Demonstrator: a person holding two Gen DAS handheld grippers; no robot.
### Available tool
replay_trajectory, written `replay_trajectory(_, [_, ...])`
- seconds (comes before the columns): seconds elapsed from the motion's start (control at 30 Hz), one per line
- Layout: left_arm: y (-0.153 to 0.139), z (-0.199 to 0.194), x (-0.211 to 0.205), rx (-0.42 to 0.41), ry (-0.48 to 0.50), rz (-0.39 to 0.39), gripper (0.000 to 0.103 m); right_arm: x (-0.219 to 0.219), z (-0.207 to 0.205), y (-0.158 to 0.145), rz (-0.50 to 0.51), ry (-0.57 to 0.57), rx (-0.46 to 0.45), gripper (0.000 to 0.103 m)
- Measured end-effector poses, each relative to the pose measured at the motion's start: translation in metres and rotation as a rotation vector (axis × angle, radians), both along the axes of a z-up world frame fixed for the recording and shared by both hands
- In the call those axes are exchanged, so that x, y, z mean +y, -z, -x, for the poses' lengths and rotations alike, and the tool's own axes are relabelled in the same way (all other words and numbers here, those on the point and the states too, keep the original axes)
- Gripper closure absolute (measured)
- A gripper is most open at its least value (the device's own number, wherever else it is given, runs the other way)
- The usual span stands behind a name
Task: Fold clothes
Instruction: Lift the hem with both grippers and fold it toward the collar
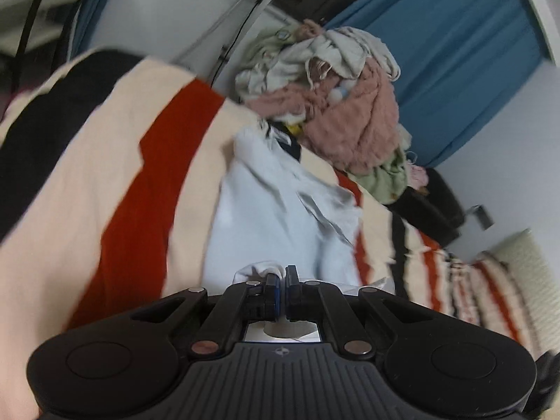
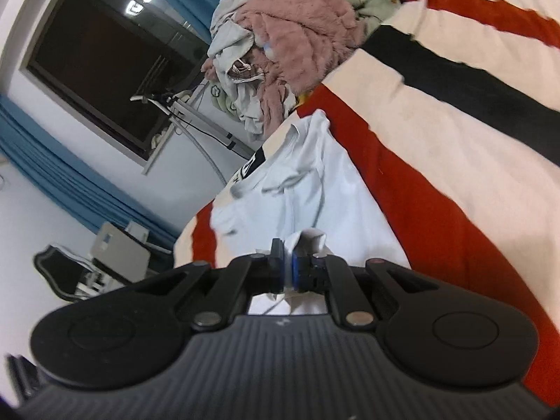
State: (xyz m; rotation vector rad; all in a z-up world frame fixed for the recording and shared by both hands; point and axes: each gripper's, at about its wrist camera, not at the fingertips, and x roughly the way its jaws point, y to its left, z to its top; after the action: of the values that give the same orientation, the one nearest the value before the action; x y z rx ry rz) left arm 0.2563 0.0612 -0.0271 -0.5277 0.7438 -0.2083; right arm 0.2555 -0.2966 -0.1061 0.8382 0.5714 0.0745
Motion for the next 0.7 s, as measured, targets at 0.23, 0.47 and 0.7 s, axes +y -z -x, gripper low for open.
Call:
replay_trajectory(0.23, [0.059, -0.075, -0.012, -0.059, 0.053, -0.052, 0.1, 0.006, -0.059, 0.049, 0.188, -0.021, -0.067, 0.095])
replay_trajectory(0.47, [0.117, -0.104, -0.032, -0.011, 0.107, -0.189, 0.1, 0.022, -0.092, 0.088, 0.365, -0.07, -0.037, 0.095])
replay_trajectory(0.7, [0.096, -0.085, -0.04, -0.06, 0.108, -0.289, 0.044, 0.032, -0.085, 0.078, 0.434, -0.081, -0.031, 0.086])
